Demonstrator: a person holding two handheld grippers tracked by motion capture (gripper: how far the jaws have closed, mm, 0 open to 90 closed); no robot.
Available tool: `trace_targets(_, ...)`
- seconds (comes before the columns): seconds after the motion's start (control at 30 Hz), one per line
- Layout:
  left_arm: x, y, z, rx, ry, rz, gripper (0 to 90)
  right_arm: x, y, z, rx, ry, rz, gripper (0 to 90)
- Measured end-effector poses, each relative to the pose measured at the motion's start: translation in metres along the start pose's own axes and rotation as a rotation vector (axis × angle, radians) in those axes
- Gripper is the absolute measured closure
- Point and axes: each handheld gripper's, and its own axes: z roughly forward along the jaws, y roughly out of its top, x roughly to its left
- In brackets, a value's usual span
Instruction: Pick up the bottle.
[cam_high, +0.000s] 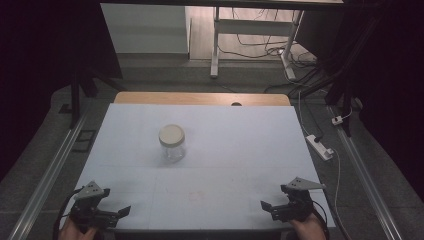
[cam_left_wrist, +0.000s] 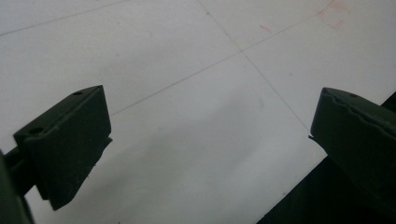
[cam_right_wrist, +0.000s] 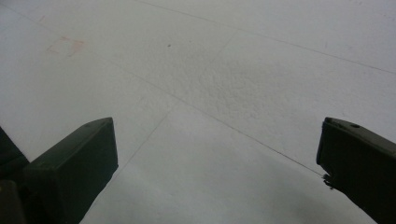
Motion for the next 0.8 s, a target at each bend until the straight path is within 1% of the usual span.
trace_targets(0.07,0.0,0.001,0.0,-0.005,-0.002,0.004,0.0,0.001,0.0,0.0,0.0,0.005,-0.012,0.0)
trace_targets(0.2,-0.001,0.002,0.001,-0.009,0.0,0.015,0.0,0.002,0.0,0.001,0.007,0.003,-0.02,0.0)
trace_targets(0.4,-0.002,0.006,0.004,-0.004,-0.01,0.043,0.0,0.002,0.0,0.001,0.007,0.005,-0.023,0.0)
trace_targets(0.57,-0.003,0.01,0.007,-0.009,-0.004,0.07,0.0,0.002,0.0,0.002,0.012,0.006,-0.027,0.0)
trace_targets(0.7,-0.003,0.013,0.011,-0.016,-0.006,0.113,0.0,0.002,0.0,0.002,0.013,0.007,-0.026,0.0)
trace_targets(0.8,-0.001,0.016,0.014,-0.019,-0.028,0.128,0.0,0.002,0.0,0.002,0.015,0.006,-0.025,0.0)
